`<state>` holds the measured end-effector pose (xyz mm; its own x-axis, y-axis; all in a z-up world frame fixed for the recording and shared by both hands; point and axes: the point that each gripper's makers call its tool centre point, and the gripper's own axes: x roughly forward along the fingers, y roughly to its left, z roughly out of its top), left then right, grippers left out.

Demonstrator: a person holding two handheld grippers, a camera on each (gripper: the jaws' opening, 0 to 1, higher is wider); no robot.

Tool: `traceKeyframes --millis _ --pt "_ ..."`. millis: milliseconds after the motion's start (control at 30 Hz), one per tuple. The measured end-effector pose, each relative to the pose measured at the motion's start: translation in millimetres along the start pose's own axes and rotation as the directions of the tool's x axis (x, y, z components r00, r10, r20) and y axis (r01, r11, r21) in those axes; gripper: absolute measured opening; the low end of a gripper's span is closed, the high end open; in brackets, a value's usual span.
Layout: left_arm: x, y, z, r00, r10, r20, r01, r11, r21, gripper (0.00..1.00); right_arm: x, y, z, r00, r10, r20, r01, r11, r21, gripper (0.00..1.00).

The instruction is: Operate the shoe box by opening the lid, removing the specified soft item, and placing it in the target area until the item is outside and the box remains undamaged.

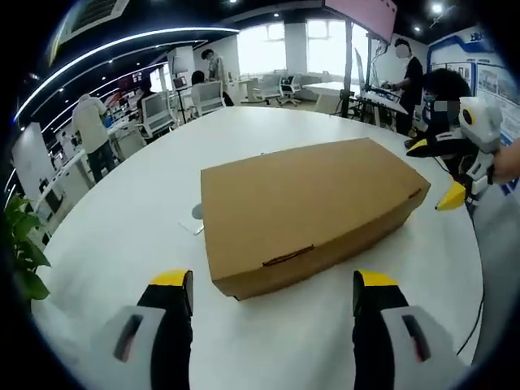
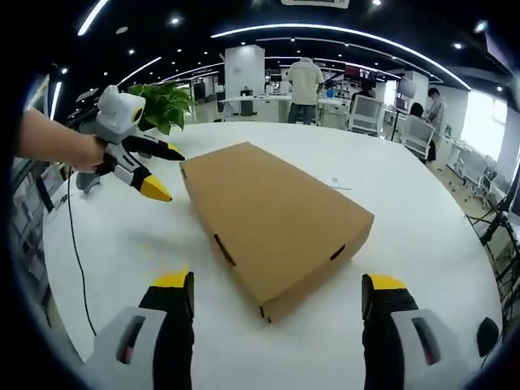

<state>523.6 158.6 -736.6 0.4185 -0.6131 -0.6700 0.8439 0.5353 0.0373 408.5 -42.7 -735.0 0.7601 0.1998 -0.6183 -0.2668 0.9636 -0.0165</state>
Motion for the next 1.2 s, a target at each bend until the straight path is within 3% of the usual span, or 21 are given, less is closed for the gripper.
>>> traceKeyframes --millis 133,200,233,333,433,533,700,800,1000,1200 --pt "6.6 -2.0 -4.3 1.000 -0.024 -0.011 0.024 0.999 -0.037 0.85 7.1 4.2 -4.3 1.000 0.010 -0.015 -0.010 1.000 -0.010 0.87" --pt "9.5 -3.0 -10.8 0.998 -0.036 -0.051 0.037 0.999 0.014 0.87 11.5 5.2 -4.3 1.000 0.011 -0.021 -0.012 0.999 -0.030 0.86" --pt "9.5 -0.3 -11.5 0.998 -0.025 -0.060 0.027 0.999 0.046 0.85 13.4 5.7 -4.5 1.000 0.013 -0.027 -0.014 0.999 -0.039 0.85" --pt "10.3 1.3 -5.9 0.999 -0.027 -0.030 0.028 1.000 0.009 0.80 16.8 4.2 -1.6 1.000 0.004 -0.025 -0.005 0.999 -0.046 0.82" --pt "11.1 4.6 -4.6 0.999 -0.017 -0.036 0.018 0.999 0.033 0.77 20.4 4.8 -2.3 1.000 -0.004 -0.028 0.003 0.999 -0.033 0.85" --pt "12.2 6.3 0.1 1.000 -0.021 -0.014 0.021 1.000 0.010 0.79 23.9 9.8 -5.1 0.999 0.006 -0.035 -0.007 1.000 -0.029 0.84" --pt "19.8 5.7 -0.6 1.000 -0.005 -0.020 0.005 1.000 -0.001 0.77 27.9 14.3 -6.3 1.000 0.001 -0.031 -0.002 1.000 -0.019 0.80" --pt "21.9 4.7 -4.3 0.999 0.025 -0.048 -0.024 0.999 0.034 0.69 30.0 15.6 -5.8 0.999 0.002 -0.032 -0.002 1.000 -0.008 0.79" --pt "26.3 4.1 -4.9 0.999 0.025 -0.038 -0.025 1.000 0.014 0.71 33.2 0.3 -14.9 0.995 -0.067 -0.070 0.069 0.997 0.020 0.67" --pt "27.6 6.2 -6.1 0.998 0.039 -0.048 -0.039 0.999 -0.003 0.68 32.6 5.6 -13.3 0.997 -0.046 -0.054 0.047 0.999 0.021 0.60"
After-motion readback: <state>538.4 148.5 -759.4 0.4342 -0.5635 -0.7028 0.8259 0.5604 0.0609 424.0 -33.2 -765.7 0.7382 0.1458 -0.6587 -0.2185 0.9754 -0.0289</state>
